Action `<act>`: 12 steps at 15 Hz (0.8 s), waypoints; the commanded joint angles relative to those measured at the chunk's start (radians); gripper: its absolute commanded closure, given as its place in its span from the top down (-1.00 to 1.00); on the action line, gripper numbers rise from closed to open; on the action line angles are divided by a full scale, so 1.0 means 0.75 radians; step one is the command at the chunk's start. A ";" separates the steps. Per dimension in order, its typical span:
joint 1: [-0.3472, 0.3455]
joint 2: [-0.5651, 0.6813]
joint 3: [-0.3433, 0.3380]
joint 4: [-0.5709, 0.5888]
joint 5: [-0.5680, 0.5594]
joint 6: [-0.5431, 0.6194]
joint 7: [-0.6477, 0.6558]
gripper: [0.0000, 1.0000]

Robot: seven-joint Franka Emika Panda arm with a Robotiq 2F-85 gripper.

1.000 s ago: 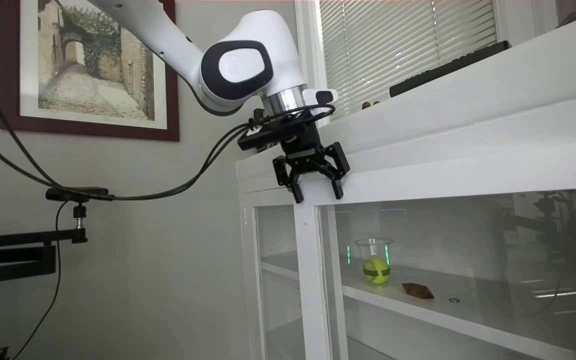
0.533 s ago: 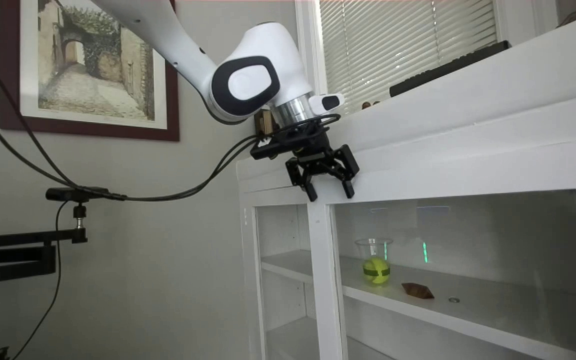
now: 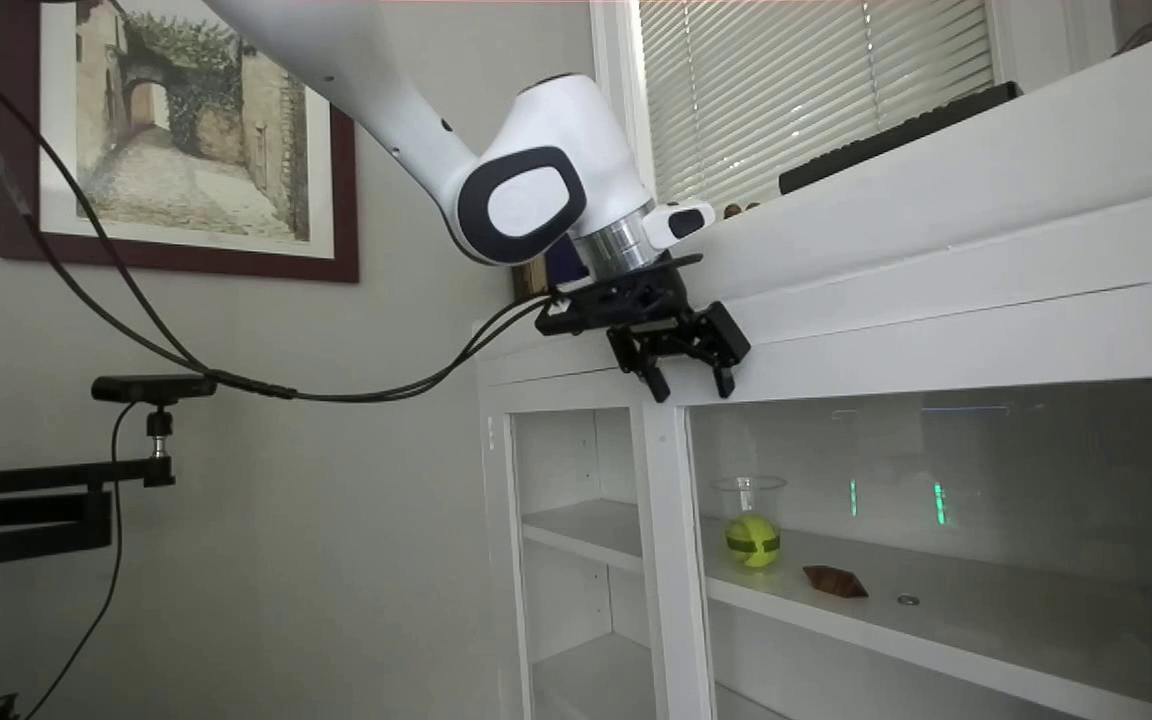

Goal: Close the cabinet completely

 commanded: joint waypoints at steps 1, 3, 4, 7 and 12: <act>-0.110 0.018 0.069 0.018 -0.248 -0.195 0.328 1.00; -0.140 -0.038 0.104 0.019 -0.394 -0.396 0.522 1.00; -0.146 -0.061 0.120 0.030 -0.433 -0.509 0.587 1.00; -0.142 -0.108 0.164 0.061 -0.414 -0.819 0.709 1.00; -0.126 -0.186 0.214 0.189 -0.334 -1.345 0.828 1.00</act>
